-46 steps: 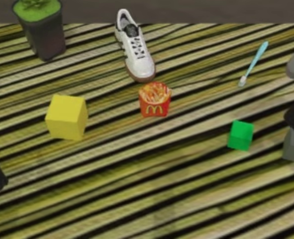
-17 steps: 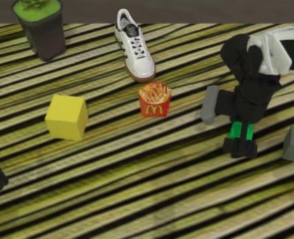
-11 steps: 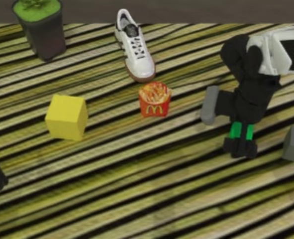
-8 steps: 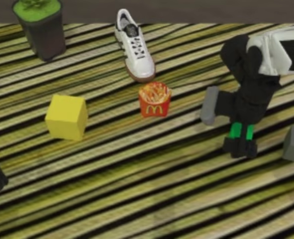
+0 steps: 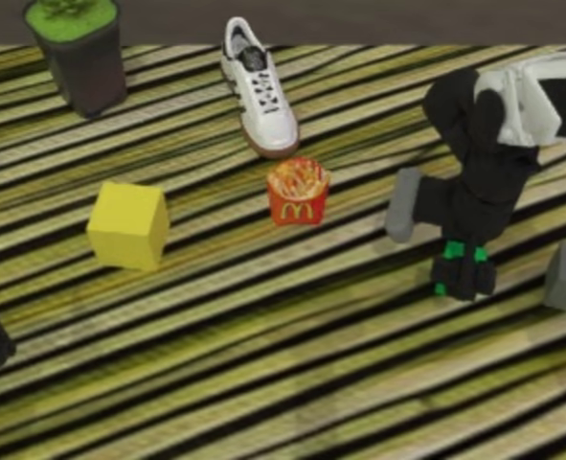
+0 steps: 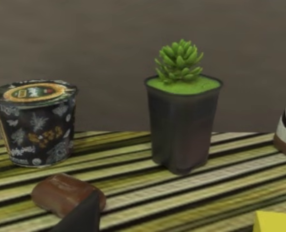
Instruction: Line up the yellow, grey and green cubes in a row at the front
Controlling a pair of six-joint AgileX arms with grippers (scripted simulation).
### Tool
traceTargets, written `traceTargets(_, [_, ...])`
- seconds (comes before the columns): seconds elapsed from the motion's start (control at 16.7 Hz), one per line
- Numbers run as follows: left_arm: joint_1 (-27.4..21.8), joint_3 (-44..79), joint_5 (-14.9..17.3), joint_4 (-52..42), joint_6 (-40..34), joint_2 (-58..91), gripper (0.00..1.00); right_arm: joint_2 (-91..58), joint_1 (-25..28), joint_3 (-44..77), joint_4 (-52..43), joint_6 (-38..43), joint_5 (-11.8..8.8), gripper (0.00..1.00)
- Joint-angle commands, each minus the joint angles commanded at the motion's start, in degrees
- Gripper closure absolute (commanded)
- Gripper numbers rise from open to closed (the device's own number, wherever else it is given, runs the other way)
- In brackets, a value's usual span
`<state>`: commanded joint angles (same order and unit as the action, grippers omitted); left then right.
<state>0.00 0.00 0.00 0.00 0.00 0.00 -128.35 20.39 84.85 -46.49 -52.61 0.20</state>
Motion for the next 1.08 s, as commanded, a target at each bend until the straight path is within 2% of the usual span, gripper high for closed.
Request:
traceTargets(0.42, [0.0,0.0,0.0,0.0,0.0,0.0,0.00,0.0,0.0,0.0,0.0,0.0,0.0,1.00])
traceTargets(0.48, [0.0,0.0,0.0,0.0,0.0,0.0,0.00,2.2,0.0,0.1,-1.9,1.0,-0.6,1.00])
traceTargets(1.08, [0.0,0.0,0.0,0.0,0.0,0.0,0.00,7.7,0.5,8.2,-15.4,0.8,-0.7,1.00])
